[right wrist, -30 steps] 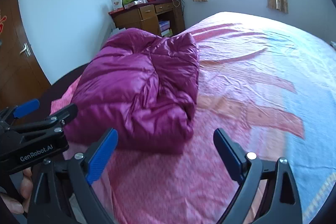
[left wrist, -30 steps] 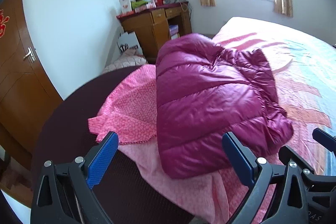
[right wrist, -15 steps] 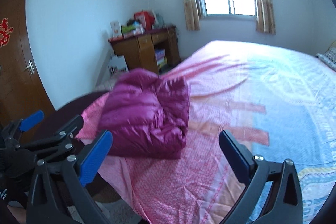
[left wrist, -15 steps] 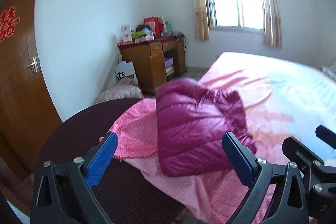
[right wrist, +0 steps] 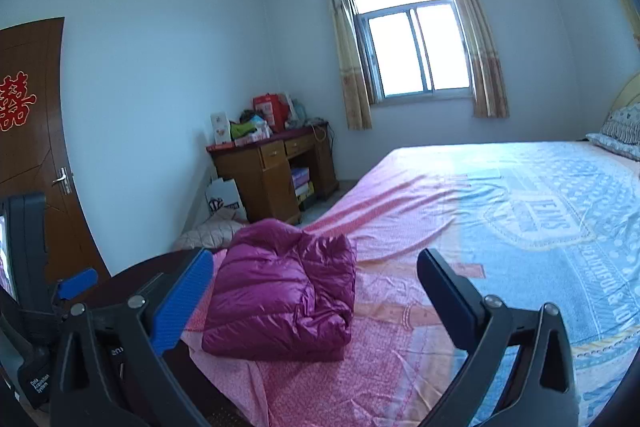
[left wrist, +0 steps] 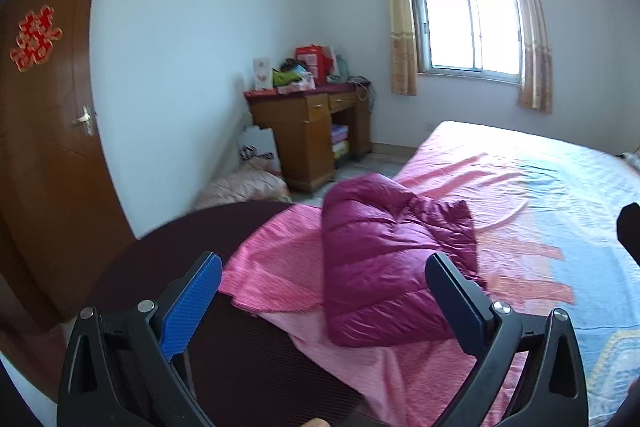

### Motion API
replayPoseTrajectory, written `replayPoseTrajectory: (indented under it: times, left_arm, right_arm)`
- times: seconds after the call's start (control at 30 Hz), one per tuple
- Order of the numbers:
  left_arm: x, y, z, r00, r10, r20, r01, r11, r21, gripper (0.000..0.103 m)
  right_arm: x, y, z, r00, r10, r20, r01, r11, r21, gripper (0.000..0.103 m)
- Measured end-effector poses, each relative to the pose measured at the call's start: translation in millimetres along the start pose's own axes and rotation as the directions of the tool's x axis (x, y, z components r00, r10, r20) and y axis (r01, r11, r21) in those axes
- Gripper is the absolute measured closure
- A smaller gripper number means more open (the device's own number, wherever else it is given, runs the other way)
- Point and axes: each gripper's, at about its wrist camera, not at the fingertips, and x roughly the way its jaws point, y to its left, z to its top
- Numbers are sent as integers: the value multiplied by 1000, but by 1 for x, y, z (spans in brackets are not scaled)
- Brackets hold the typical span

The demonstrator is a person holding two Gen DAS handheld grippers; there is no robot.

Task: Fold large clothes

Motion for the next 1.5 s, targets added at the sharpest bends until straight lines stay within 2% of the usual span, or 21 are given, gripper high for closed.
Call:
replayPoseTrajectory:
  times: [0.07, 0.17, 0.73, 1.5]
  left_arm:
    - [-1, 1, 1, 1000, 25, 1, -25, 1000, 5, 1]
    - [1, 3, 0, 1000, 9, -11, -9, 1000, -7, 1]
    - [11, -5, -5, 999, 17, -48, -16, 1000, 23, 1]
    - [9, -9, -7, 999, 20, -44, -18, 999, 37, 1]
  right_arm:
    - [-1, 1, 0, 1000, 2, 1, -2, 1000, -4, 0]
    - [3, 1, -3, 1000, 8, -14, -8, 1000, -1, 0]
    - [10, -10, -9, 999, -5, -53, 7, 999, 36, 0]
    - [14, -21, -10, 998, -3, -69, 7, 998, 55, 0]
